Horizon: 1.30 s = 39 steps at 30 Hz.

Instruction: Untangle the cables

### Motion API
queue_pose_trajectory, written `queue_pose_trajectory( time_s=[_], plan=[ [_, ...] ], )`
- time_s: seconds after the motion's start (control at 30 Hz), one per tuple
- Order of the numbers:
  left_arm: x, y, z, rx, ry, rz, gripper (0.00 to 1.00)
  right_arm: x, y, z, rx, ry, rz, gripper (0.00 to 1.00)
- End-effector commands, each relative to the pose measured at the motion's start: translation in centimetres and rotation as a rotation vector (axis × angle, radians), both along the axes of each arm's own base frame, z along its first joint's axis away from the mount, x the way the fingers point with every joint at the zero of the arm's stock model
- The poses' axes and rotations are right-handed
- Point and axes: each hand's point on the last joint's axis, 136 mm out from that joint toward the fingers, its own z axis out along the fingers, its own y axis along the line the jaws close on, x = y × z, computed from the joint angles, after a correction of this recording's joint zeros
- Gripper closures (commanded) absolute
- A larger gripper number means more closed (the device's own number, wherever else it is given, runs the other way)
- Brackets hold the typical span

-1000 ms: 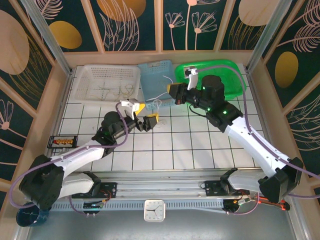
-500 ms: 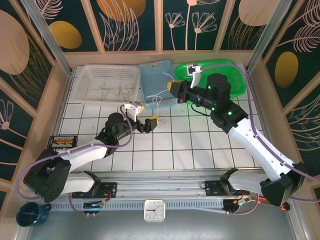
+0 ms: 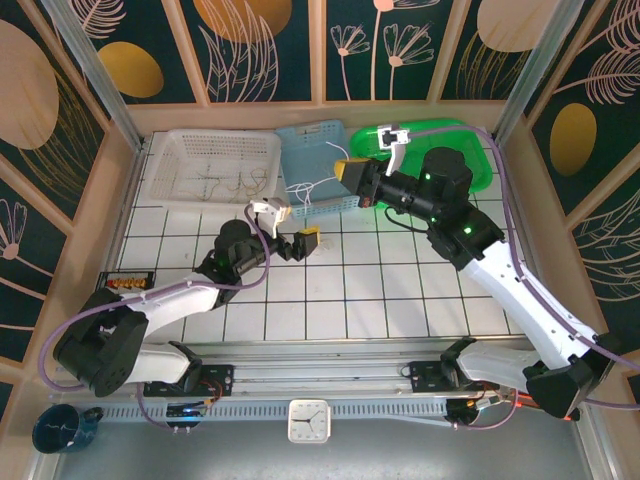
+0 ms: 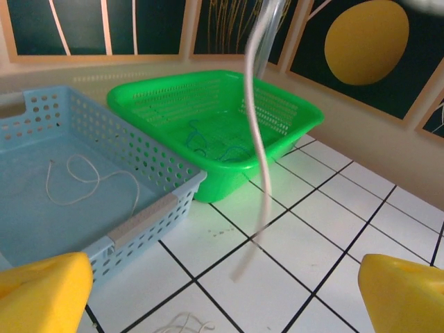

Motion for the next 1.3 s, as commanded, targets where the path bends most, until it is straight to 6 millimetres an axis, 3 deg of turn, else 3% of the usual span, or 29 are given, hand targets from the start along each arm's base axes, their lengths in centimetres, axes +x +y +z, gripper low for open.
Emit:
queue_pose_trajectory(
  time_s=[0.0, 0.23, 0.33, 0.47, 0.53, 0.6, 0.77, 0.9, 1.0, 1.17, 1.27],
  plan=[
    [0.5, -0.5, 2.2, -0.025, -0.076, -0.007, 0.02, -1.2, -0.2, 2.7, 0.053, -0.053, 0.021, 1.00],
    [0.9, -1.5, 2.2, -0.028, -0.069, -0.040, 0.08, -1.7, 0.2, 2.4, 0.057, -0.046, 0.042, 1.00],
    [1.1, -2.1, 2.2, -0.033, -0.060, -0.061, 0.20, -1.7, 0.4, 2.4, 0.057, -0.044, 0.047, 1.00],
    [1.4, -2.6, 2.5, -0.051, -0.062, -0.080, 0.50, -1.3, 0.2, 2.3, 0.040, -0.052, 0.024, 1.00],
    [1.5, -2.7, 2.5, -0.056, -0.059, -0.081, 0.71, -0.8, -0.2, 2.7, 0.037, -0.064, 0.003, 1.00],
    [1.5, -2.6, 2.2, -0.058, -0.048, -0.076, 0.99, -0.1, -0.9, 3.3, 0.040, -0.082, -0.033, 1.00],
    [0.8, -2.1, 0.4, -0.053, 0.004, -0.072, 1.00, 2.0, -3.3, 5.8, 0.085, -0.130, -0.134, 1.00],
    [-0.3, -1.3, -1.3, -0.069, 0.052, -0.065, 1.00, 5.6, -7.5, 7.2, 0.143, -0.150, -0.284, 1.00],
    [-1.0, -0.6, -2.4, -0.080, 0.084, -0.053, 1.00, 7.6, -9.6, 7.7, 0.189, -0.151, -0.336, 1.00],
    [-1.9, 0.4, -3.9, -0.080, 0.117, -0.026, 1.00, 10.0, -11.5, 8.3, 0.226, -0.162, -0.388, 1.00],
    [-2.1, 0.8, -4.2, -0.085, 0.120, -0.013, 1.00, 11.0, -11.4, 8.8, 0.232, -0.167, -0.376, 1.00]
  ],
)
